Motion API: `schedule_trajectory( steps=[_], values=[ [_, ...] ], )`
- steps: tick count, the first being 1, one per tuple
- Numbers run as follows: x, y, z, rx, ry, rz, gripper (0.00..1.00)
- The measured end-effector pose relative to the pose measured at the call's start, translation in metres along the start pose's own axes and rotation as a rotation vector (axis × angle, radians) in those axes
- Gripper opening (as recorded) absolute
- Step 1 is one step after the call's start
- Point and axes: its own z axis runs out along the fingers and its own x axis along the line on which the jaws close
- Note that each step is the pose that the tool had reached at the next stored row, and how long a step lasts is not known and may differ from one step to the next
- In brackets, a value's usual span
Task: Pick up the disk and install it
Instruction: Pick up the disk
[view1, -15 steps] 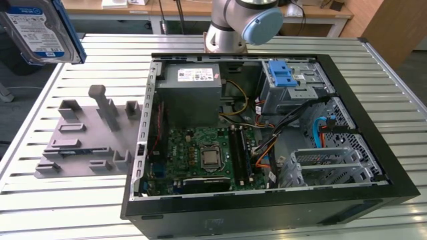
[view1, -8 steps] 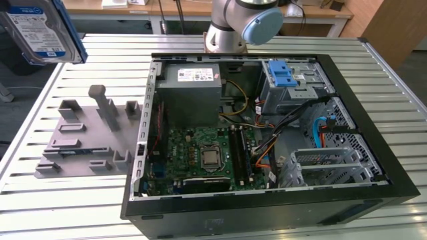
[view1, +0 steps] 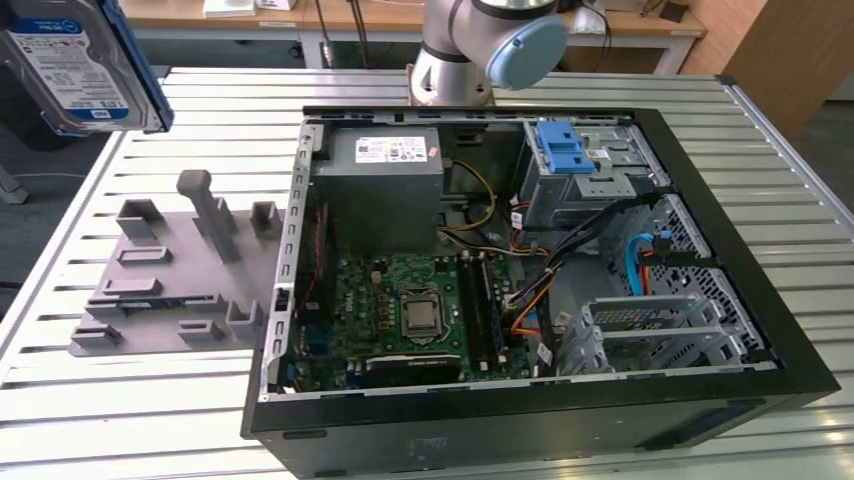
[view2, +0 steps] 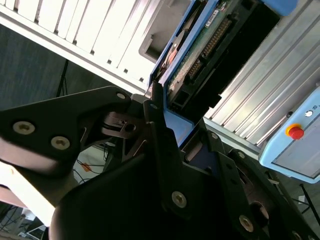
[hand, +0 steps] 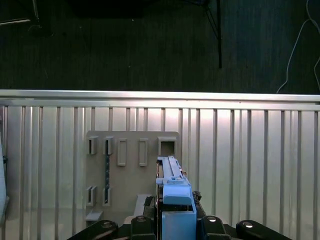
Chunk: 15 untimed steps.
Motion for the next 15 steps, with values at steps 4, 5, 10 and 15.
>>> schedule_trajectory(
  steps=[4, 5, 10, 15],
  values=[
    [0.0034, -0.0034, -0.0005, -0.0022, -0.002, 0.0, 0.36],
    [0.0037, -0.0049, -0.0006, -0.0037, -0.0023, 0.0, 0.36],
    [0.0044, -0.015, -0.0007, -0.0107, -0.003, 0.0, 0.36],
    [0.0049, -0.0255, -0.0007, -0.0152, -0.0038, 0.0, 0.36]
  ],
)
